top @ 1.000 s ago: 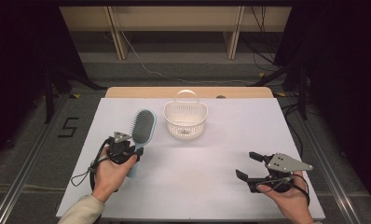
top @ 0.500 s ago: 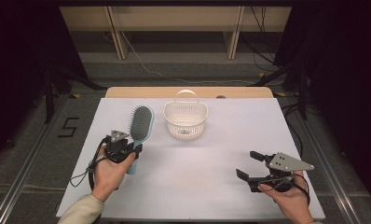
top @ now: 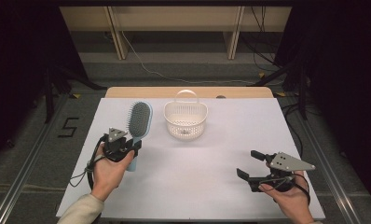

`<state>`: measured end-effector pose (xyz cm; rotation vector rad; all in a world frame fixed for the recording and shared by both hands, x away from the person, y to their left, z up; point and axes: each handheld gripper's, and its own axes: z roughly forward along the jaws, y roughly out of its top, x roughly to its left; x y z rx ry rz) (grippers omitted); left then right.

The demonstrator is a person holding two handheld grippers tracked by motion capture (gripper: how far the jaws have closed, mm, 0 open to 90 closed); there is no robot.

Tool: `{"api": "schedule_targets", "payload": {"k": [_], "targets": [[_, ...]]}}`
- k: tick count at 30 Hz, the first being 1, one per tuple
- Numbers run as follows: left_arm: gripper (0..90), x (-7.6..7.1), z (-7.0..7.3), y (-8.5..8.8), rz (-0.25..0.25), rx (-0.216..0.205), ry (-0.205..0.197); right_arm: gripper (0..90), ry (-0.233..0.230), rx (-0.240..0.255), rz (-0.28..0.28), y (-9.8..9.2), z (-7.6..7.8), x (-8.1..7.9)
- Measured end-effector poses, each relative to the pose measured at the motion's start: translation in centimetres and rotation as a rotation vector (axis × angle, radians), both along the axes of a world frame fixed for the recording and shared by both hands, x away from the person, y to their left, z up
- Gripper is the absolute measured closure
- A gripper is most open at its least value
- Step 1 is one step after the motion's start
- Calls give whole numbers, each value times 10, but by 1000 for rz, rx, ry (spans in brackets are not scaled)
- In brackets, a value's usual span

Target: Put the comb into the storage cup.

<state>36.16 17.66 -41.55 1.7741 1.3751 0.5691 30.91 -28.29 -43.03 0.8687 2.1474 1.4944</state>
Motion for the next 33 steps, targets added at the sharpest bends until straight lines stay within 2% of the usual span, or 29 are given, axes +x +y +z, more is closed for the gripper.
{"api": "schedule_targets", "payload": {"k": [9, 15, 21, 29, 33], "targets": [[697, 1, 9, -1, 3, -17, -56, 157, -6, 4, -9, 0, 1, 0], [697, 2, 10, -3, -3, -22, -70, 157, -23, 5, -13, -1, 0, 2], [697, 5, 14, -6, -13, -32, -102, 156, -39, 16, -43, -2, 2, 12], [696, 9, 21, -10, -18, -44, -149, 158, -56, 8, -63, -1, 4, 25], [697, 14, 25, -13, -20, -51, -175, 157, -60, 5, -65, 0, 3, 26]]}}
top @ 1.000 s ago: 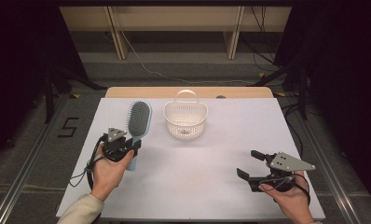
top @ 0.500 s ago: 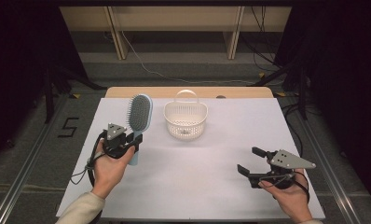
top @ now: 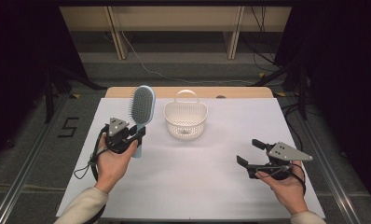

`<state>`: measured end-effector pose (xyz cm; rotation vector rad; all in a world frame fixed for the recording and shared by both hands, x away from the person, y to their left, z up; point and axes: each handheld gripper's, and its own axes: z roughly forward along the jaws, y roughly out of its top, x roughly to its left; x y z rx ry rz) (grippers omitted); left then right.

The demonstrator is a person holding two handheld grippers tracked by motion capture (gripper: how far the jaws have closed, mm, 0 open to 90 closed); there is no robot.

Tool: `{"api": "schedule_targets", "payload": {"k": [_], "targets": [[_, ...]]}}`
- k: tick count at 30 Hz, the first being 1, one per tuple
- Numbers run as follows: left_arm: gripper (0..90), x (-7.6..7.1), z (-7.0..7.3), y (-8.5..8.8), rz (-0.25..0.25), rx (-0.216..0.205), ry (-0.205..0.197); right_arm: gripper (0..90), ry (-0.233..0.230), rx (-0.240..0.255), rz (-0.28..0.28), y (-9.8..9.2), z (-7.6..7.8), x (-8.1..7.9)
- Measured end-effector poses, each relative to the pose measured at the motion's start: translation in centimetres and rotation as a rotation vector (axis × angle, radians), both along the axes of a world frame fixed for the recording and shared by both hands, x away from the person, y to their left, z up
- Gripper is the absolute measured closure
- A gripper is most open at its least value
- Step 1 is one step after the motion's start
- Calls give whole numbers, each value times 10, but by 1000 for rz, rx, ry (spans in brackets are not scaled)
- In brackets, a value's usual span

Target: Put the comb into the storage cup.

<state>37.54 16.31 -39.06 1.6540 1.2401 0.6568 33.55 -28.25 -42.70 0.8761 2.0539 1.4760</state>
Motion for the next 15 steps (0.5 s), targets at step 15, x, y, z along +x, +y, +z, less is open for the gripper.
{"api": "schedule_targets", "payload": {"k": [15], "targets": [[697, 15, 14, -8, 6, -13, -80, 159, 23, -36, 0, 3, -7, -6]]}}
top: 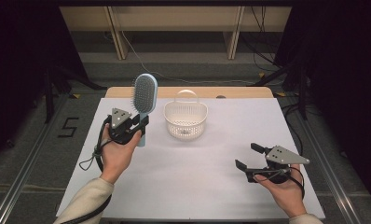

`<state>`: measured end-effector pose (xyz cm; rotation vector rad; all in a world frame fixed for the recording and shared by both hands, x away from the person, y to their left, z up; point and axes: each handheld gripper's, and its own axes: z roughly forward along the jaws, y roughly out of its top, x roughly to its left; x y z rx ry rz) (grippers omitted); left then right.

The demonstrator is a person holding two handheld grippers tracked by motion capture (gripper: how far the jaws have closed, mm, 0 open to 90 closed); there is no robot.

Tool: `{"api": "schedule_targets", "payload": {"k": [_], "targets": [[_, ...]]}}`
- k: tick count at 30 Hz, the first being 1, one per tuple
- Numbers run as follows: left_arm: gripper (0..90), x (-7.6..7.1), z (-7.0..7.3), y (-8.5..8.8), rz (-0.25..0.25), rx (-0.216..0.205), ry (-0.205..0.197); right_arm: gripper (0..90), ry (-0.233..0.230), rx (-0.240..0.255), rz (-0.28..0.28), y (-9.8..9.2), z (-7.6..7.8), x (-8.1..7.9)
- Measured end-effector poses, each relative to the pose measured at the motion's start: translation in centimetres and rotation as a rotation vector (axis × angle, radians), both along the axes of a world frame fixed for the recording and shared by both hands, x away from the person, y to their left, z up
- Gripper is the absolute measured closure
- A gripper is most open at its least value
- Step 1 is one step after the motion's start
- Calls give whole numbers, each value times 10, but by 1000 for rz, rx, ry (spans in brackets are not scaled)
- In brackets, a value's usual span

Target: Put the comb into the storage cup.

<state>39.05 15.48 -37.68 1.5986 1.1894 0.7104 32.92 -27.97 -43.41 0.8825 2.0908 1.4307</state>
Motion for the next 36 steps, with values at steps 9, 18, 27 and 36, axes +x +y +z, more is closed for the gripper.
{"api": "schedule_targets", "payload": {"k": [9, 18, 27, 36], "targets": [[697, 5, -1, 0, 13, 56, -24, 158, 10, 6, 0, -1, -1, 0], [696, 8, -1, -5, -14, 15, -24, 158, 16, 10, 1, -2, -2, 0], [696, 12, 2, -8, -29, -14, -38, 158, 19, 13, 3, -2, -3, 1], [696, 16, 4, -11, -33, -29, -42, 158, 20, 15, 4, -3, -3, 1]]}}
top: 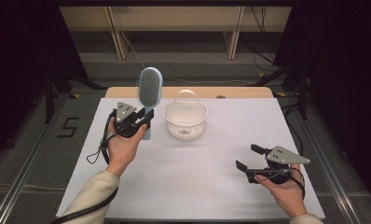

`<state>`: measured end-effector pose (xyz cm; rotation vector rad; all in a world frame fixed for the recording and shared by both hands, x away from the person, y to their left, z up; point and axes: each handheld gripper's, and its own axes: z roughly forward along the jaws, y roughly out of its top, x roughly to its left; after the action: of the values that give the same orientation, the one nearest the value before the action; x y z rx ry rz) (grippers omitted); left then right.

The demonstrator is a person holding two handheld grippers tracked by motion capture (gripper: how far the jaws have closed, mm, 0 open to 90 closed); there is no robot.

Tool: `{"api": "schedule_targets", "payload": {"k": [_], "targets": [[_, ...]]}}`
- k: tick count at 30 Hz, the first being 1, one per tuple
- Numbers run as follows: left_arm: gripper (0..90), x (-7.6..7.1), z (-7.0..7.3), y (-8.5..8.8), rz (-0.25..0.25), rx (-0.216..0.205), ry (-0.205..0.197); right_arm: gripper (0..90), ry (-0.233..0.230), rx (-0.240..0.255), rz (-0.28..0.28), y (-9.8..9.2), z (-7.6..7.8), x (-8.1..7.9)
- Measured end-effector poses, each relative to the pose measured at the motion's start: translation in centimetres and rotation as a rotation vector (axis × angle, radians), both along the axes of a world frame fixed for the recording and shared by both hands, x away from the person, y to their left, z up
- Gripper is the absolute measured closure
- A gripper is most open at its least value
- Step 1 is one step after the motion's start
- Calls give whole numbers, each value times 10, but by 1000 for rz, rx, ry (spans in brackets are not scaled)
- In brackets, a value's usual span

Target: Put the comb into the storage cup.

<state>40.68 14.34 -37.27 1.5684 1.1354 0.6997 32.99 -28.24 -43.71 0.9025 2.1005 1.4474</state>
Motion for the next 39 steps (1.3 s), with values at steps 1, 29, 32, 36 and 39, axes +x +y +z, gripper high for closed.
{"api": "schedule_targets", "payload": {"k": [1, 29, 32, 36, 39], "targets": [[697, 0, 0, -1, -2, 0, -1, 159, 0, 1, 0, 0, 0, 0], [696, 12, 10, -15, -27, -18, -24, 158, 0, -5, 4, 0, 0, 0], [696, 14, 11, -16, -30, -19, -23, 158, -1, -5, 4, 0, 0, 0], [696, 16, 12, -19, -36, -22, -28, 159, 2, -6, 3, 0, 0, -1], [696, 18, 13, -21, -40, -25, -28, 158, 1, -7, 4, 0, 0, -1]]}}
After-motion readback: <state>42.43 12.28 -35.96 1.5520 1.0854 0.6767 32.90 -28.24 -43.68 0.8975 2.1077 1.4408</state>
